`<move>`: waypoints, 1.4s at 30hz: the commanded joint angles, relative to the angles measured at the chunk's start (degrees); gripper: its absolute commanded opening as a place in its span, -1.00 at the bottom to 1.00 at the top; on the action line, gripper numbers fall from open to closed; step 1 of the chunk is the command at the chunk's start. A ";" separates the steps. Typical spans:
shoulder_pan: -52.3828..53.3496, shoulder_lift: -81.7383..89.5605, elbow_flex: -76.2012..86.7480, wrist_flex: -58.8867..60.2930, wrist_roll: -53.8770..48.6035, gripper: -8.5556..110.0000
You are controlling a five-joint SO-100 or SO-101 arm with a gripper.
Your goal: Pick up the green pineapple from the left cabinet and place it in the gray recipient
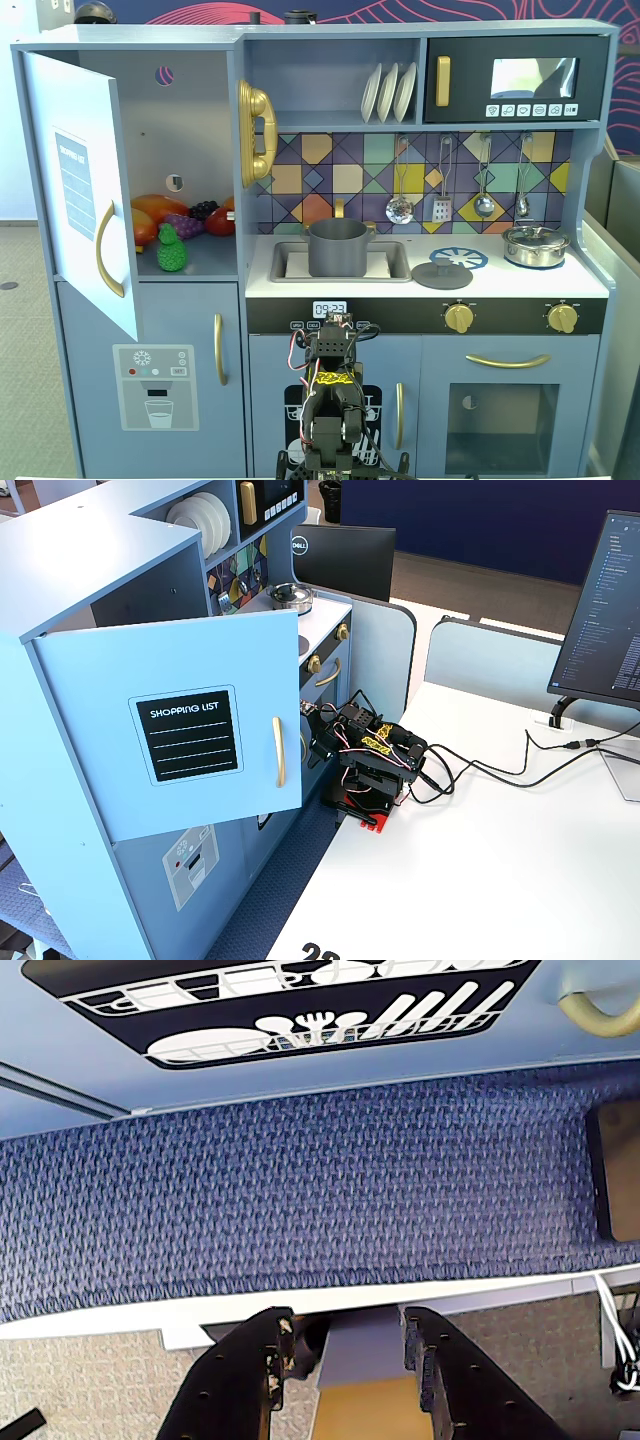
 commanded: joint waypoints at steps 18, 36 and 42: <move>-0.88 -0.18 0.18 5.10 4.13 -0.86; -68.38 -13.80 -26.19 -57.74 -2.81 -0.86; -58.62 -17.31 -27.60 -60.64 -5.89 -0.86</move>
